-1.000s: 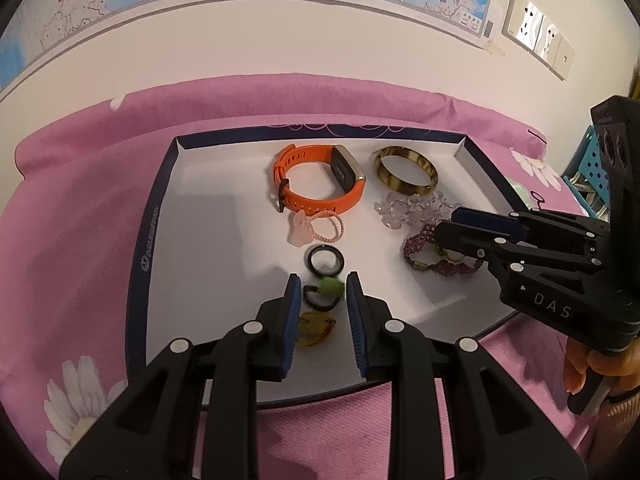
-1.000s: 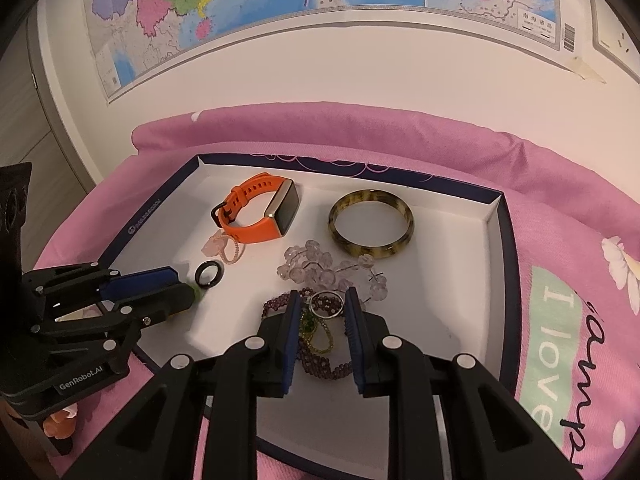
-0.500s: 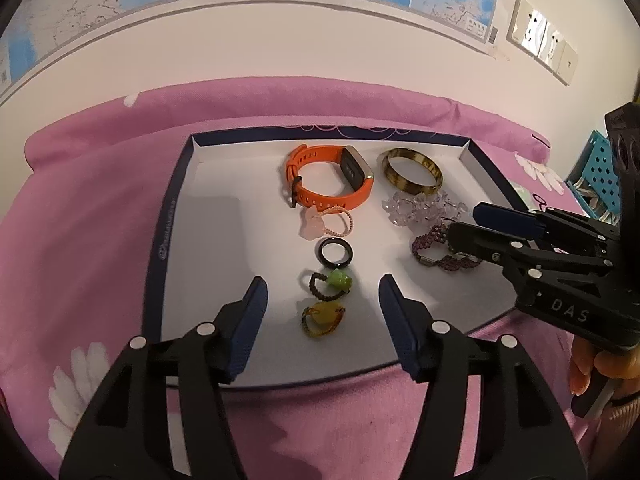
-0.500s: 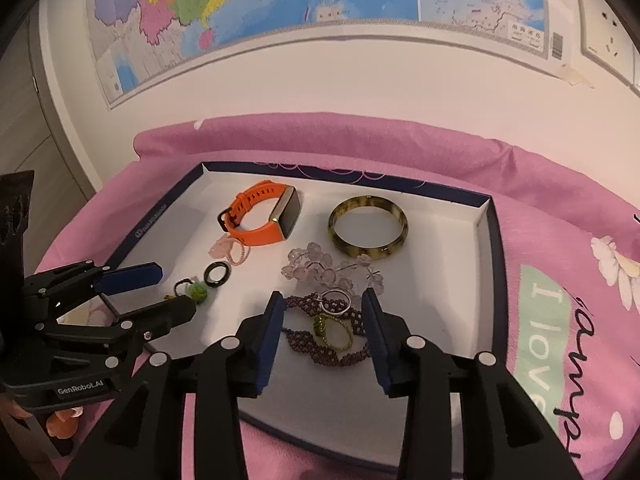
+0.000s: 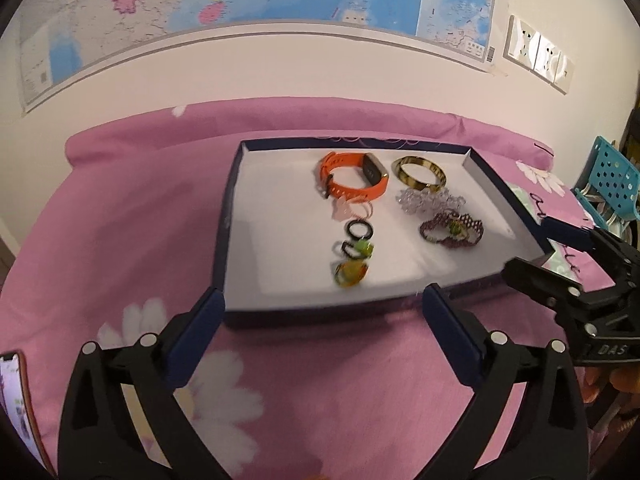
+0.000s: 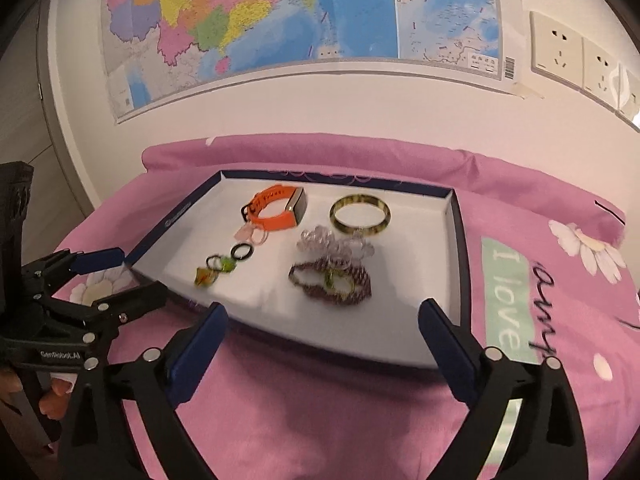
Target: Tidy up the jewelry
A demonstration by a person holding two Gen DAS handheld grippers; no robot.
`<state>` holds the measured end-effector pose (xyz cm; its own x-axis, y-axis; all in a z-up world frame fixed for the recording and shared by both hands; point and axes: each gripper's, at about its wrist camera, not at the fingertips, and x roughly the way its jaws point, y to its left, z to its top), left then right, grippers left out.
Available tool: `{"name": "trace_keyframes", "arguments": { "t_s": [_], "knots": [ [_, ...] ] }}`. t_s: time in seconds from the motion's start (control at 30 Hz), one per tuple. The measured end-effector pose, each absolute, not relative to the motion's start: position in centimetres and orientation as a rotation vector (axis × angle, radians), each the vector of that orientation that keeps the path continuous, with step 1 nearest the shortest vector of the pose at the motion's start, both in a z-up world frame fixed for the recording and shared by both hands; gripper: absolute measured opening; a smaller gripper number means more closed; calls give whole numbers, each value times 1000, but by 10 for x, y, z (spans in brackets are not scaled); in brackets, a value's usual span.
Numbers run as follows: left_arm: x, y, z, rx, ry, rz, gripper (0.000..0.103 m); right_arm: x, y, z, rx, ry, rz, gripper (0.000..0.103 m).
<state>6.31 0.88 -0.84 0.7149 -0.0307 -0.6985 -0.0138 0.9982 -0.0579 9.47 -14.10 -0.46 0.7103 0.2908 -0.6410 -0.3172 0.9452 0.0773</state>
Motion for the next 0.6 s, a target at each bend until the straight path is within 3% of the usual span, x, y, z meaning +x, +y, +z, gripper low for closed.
{"name": "trace_keyframes", "arguments": {
  "t_s": [0.6],
  "knots": [
    [14,16,-5,-89,757,40,97,41,-139,-16,-32,723,325,96]
  ]
}}
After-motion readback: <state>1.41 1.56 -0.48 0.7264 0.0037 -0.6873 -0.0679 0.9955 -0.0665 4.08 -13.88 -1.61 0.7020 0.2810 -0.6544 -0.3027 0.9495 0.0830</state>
